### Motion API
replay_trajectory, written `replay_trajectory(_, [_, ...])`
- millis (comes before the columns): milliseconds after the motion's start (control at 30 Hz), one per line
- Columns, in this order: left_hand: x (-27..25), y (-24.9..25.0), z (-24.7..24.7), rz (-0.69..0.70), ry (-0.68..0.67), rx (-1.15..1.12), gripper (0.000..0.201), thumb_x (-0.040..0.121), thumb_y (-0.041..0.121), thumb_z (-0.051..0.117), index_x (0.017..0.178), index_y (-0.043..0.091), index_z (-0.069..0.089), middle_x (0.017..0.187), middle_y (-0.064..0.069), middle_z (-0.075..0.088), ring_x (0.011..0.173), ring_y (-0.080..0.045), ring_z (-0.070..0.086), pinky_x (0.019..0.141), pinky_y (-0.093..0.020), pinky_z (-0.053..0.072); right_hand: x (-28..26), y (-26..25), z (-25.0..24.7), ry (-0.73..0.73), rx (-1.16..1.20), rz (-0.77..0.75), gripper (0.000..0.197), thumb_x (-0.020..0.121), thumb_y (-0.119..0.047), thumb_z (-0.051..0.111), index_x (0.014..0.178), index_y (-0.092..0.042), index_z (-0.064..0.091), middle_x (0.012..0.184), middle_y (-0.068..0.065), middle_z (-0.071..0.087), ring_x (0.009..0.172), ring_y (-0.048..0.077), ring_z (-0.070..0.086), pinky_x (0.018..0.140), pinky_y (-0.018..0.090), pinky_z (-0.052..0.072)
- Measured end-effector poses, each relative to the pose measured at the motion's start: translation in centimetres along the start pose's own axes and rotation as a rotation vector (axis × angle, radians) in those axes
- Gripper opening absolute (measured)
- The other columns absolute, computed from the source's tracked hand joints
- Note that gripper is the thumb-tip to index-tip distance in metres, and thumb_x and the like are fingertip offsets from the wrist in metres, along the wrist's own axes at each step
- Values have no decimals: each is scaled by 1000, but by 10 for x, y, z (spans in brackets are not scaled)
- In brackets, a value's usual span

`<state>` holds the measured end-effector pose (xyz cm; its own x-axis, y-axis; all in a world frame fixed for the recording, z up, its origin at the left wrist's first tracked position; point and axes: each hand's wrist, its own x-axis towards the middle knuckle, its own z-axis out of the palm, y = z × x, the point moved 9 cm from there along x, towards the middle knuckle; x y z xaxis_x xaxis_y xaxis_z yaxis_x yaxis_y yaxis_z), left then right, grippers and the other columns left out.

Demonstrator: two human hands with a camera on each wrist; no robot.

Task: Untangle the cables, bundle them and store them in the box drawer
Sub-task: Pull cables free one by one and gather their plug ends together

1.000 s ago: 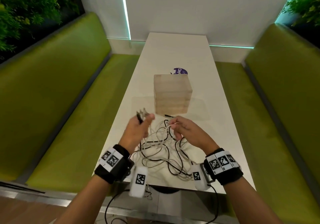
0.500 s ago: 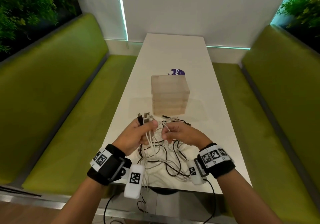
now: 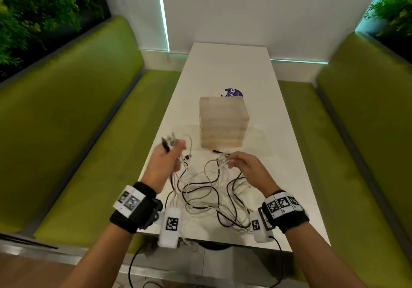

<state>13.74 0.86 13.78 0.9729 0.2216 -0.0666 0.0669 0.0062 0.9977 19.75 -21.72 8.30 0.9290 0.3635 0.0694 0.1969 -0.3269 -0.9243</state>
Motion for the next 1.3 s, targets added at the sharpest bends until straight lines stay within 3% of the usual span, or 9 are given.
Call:
replay_trajectory(100, [-8, -21, 42, 1, -187, 282, 28, 93, 39, 56, 85, 12, 54, 54, 15, 38, 46, -4, 33, 50, -22, 32, 3, -34, 5, -38, 21, -74, 13, 89, -5, 60, 88, -13, 70, 86, -1, 69, 84, 7, 63, 82, 19, 48])
replay_trajectory(200, [-15, -24, 78, 43, -333, 353, 16, 94, 33, 57, 80, 25, 52, 48, 19, 45, 43, 4, 41, 49, -15, 30, 3, -57, 14, -66, 71, -83, 7, 87, -6, 63, 92, -10, 63, 75, -10, 65, 74, 6, 60, 73, 17, 47])
replay_trajectory(267, [-16, -25, 88, 50, -384, 367, 18, 94, 34, 57, 78, 28, 51, 49, 18, 39, 43, 0, 35, 48, -22, 28, 3, -61, 13, -52, 119, -69, 11, 87, -4, 63, 94, -9, 56, 70, -10, 64, 71, 7, 60, 71, 21, 47])
replay_trajectory(367, [-11, -21, 78, 12, -303, 316, 24, 95, 30, 56, 73, 22, 50, 49, 16, 36, 44, -4, 30, 49, -27, 26, 5, -56, 12, -89, 109, -42, 11, 86, -5, 64, 92, -11, 56, 75, -4, 62, 74, 10, 59, 73, 23, 48])
replay_trajectory(567, [-17, 10, 59, 19, -176, 122, 22, 95, 22, 56, 75, 13, 53, 60, 0, 32, 49, -11, 29, 50, -28, 28, 20, -11, 37, -253, -416, -8, 8, 85, -9, 62, 83, -16, 63, 85, -2, 65, 80, 15, 58, 74, 29, 46])
replay_trajectory(767, [-25, 43, 42, 119, -141, 41, 30, 93, 25, 59, 72, 5, 51, 65, -9, 29, 51, -15, 26, 46, -25, 27, 27, 25, 34, -165, -377, 136, 10, 85, -11, 61, 78, -19, 63, 83, 1, 65, 77, 13, 54, 70, 27, 39])
replay_trajectory(967, [-27, 56, 13, 141, -9, -194, 26, 85, 25, 62, 58, 26, 60, 58, 2, 39, 48, -12, 35, 46, -24, 27, 26, 39, 13, -113, -431, 182, 9, 85, -9, 62, 77, -13, 62, 77, -4, 57, 77, 15, 52, 71, 26, 36])
replay_trajectory(1167, [-27, 54, 17, 123, -76, -55, 28, 88, 24, 60, 60, 23, 58, 53, 7, 40, 45, -10, 34, 42, -19, 30, 12, 21, -4, -16, -122, 142, 17, 88, -8, 63, 101, -18, 63, 92, -4, 62, 69, -4, 59, 68, 15, 45])
replay_trajectory(1300, [-32, 26, 39, 8, -245, 205, 28, 94, 18, 57, 66, 12, 56, 49, 8, 39, 45, -11, 33, 43, -18, 31, -8, -50, -13, -7, 316, 35, 34, 97, -22, 48, 128, -10, 52, 109, 11, 62, 70, 10, 62, 58, 20, 49])
